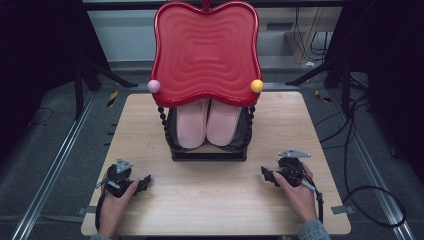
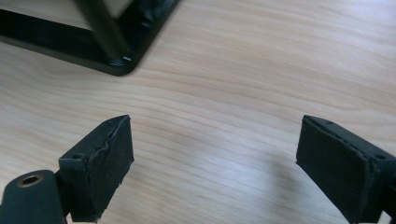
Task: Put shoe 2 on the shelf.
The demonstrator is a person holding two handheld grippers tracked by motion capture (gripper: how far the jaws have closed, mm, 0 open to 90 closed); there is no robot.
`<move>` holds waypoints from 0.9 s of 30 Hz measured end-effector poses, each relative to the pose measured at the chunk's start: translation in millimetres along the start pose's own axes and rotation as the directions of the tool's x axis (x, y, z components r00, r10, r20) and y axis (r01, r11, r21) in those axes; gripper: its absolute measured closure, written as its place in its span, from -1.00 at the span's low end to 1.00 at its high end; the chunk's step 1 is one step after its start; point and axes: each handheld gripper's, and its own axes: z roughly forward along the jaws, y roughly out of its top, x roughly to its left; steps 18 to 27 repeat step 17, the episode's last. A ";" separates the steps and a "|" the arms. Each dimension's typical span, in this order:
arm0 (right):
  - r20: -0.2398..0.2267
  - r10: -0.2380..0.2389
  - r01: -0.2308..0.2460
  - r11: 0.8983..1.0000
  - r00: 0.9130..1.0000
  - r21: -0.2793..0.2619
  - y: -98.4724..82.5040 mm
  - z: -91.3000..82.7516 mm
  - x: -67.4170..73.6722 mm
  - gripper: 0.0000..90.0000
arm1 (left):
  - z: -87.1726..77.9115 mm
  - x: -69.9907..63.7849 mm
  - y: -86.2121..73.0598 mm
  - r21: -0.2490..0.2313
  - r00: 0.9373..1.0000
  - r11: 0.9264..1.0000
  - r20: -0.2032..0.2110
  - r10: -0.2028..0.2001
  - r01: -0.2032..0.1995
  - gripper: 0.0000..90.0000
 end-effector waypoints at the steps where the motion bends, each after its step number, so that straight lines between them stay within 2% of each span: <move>1: 0.012 0.001 -0.001 1.000 1.000 -0.007 -2.0 1.4 -2.6 -0.74 | 0.0 0.2 0.0 0.000 1.000 1.000 0.000 -0.002 0.002 -0.90; 5: 0.028 0.035 -0.035 0.999 0.999 0.003 -10.8 4.8 -10.2 -0.75 | 0.8 0.8 0.3 0.005 1.000 1.000 0.006 -0.009 0.009 -0.92; 10: 0.064 0.011 -0.010 1.000 0.998 -0.017 -15.7 4.2 -12.3 -0.77 | 1.1 0.8 0.5 0.007 1.000 1.000 0.005 -0.011 0.011 -0.94; 11: 0.083 0.000 0.002 1.000 0.997 -0.024 -17.5 5.0 -11.4 -0.78 | 1.3 0.7 0.6 0.008 1.000 1.000 0.005 -0.010 0.010 -0.94; 14: 0.101 -0.028 0.029 1.000 0.994 -0.008 -17.4 6.2 -9.2 -0.83 | 1.6 0.7 0.8 0.009 1.000 1.000 0.005 -0.011 0.011 -0.95; 27: 0.103 -0.019 0.019 1.000 0.995 -0.003 -17.2 6.5 -9.3 -0.87 | 1.9 0.7 1.1 0.011 1.000 1.000 0.005 -0.009 0.009 -0.96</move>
